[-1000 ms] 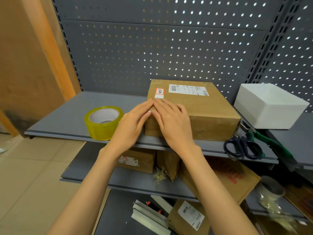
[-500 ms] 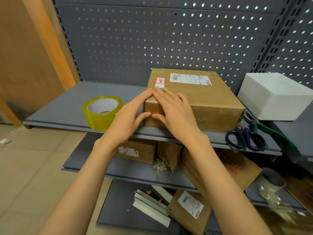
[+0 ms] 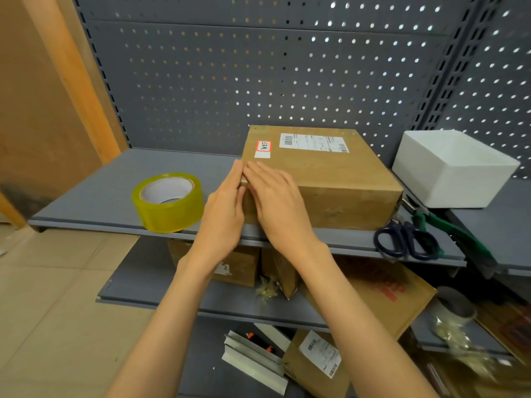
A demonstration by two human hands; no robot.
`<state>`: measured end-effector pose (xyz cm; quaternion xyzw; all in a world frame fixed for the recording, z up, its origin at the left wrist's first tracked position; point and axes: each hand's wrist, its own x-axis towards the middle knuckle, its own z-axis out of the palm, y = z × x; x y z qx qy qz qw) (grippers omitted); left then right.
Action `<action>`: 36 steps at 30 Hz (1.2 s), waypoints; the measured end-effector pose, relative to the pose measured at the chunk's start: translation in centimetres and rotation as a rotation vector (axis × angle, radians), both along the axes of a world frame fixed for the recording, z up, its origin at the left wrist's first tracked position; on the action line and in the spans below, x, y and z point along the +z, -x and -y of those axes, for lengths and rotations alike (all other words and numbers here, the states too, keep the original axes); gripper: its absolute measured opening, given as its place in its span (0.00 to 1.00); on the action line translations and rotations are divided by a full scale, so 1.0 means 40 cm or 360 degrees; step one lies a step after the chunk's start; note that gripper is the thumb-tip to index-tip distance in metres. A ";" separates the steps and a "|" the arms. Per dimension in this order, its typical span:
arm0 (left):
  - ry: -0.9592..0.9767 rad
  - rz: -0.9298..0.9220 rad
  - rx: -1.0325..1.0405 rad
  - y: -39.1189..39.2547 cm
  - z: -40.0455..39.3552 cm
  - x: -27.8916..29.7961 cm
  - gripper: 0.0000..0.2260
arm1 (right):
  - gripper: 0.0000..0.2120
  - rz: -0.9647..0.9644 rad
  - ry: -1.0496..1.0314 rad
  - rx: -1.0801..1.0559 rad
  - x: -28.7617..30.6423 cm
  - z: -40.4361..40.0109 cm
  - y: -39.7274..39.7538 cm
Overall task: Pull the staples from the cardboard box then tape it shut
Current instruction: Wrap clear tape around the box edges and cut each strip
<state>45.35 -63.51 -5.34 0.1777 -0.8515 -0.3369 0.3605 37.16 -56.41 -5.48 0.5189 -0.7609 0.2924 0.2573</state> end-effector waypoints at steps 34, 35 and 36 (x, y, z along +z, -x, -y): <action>0.0344 -0.0067 0.0721 -0.083 0.006 0.030 0.09 | 0.04 0.0201 0.0482 -0.0130 0.036 -0.070 -0.075; 0.0365 -0.0046 0.0722 -0.091 0.012 0.030 0.10 | 0.04 0.0210 0.0486 -0.0150 0.035 -0.078 -0.075; 0.0381 -0.0013 0.0722 -0.100 0.019 0.030 0.11 | 0.04 0.0228 0.0494 -0.0169 0.034 -0.087 -0.075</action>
